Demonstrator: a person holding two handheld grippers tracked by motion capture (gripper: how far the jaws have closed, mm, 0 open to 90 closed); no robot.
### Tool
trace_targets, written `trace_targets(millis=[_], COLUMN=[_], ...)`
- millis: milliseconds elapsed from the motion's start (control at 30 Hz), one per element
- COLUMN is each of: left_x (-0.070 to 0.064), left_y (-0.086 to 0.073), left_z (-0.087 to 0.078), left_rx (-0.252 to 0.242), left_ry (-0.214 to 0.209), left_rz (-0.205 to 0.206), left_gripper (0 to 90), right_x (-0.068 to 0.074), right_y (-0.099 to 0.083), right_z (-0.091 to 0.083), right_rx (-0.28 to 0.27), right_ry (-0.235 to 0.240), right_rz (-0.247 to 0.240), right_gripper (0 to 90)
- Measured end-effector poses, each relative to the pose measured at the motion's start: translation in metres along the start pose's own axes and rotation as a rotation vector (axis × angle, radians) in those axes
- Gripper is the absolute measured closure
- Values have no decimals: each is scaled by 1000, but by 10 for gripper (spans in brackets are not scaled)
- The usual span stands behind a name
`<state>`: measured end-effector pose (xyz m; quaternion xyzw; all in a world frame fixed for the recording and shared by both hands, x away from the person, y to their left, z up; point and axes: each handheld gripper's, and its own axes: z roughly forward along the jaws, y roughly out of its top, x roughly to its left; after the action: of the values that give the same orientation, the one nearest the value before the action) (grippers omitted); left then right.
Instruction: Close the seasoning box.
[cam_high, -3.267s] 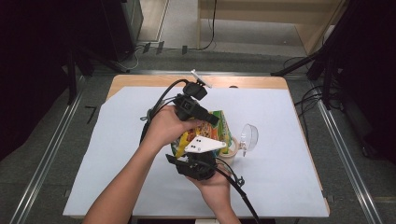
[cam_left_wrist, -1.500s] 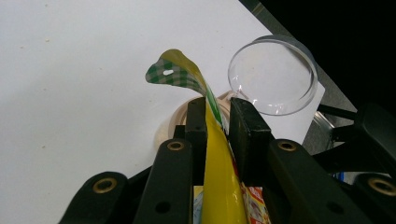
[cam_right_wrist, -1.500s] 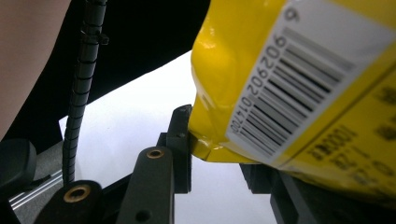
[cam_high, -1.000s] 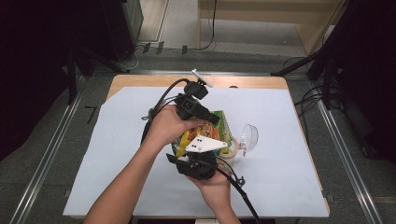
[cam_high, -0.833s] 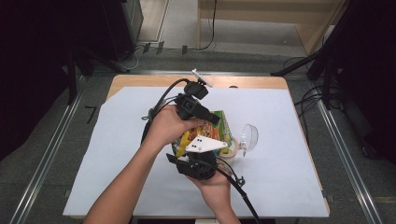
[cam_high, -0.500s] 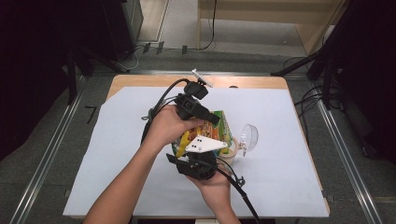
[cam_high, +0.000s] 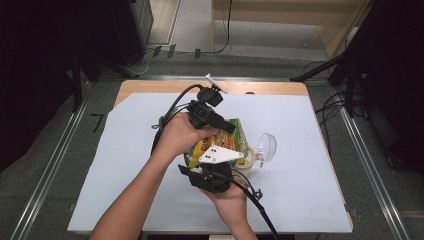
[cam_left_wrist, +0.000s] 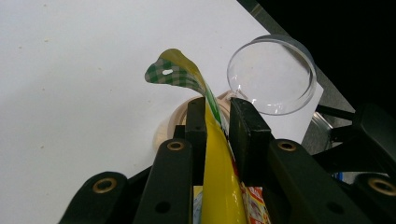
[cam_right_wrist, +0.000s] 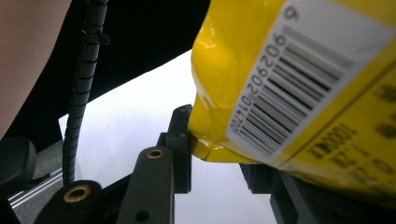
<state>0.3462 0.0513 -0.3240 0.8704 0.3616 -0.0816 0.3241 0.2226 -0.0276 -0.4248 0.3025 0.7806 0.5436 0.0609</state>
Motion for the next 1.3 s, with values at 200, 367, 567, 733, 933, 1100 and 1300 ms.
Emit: trace_targets(millis=[200, 367, 567, 733, 933, 1100, 1300], left_x=[0, -2, -3, -3, -8, -10, -9], left_y=[0, 2, 2, 2, 3, 4, 4], left_z=[0, 0, -1, -2, -4, -4, -2], left_rx=[-3, -4, -5, -7, -12, -11, -5], left_ry=[-2, 5, 5, 7, 22, 29, 26], left_rz=[-2, 8, 10, 10, 27, 34, 34], left_gripper=[778, 778, 779, 781, 784, 787, 789], right_x=[0, 0, 0, 0, 1, 1, 0], right_y=[0, 1, 2, 2, 4, 4, 2], right_z=[0, -1, -2, -2, -3, -3, -2], right_rx=[-2, -4, -7, -2, -11, -16, -15], right_ry=[4, 3, 1, 0, 5, 7, 17], right_rz=[2, 2, 2, 0, 9, 12, 22], right_gripper=[697, 697, 698, 697, 700, 707, 713])
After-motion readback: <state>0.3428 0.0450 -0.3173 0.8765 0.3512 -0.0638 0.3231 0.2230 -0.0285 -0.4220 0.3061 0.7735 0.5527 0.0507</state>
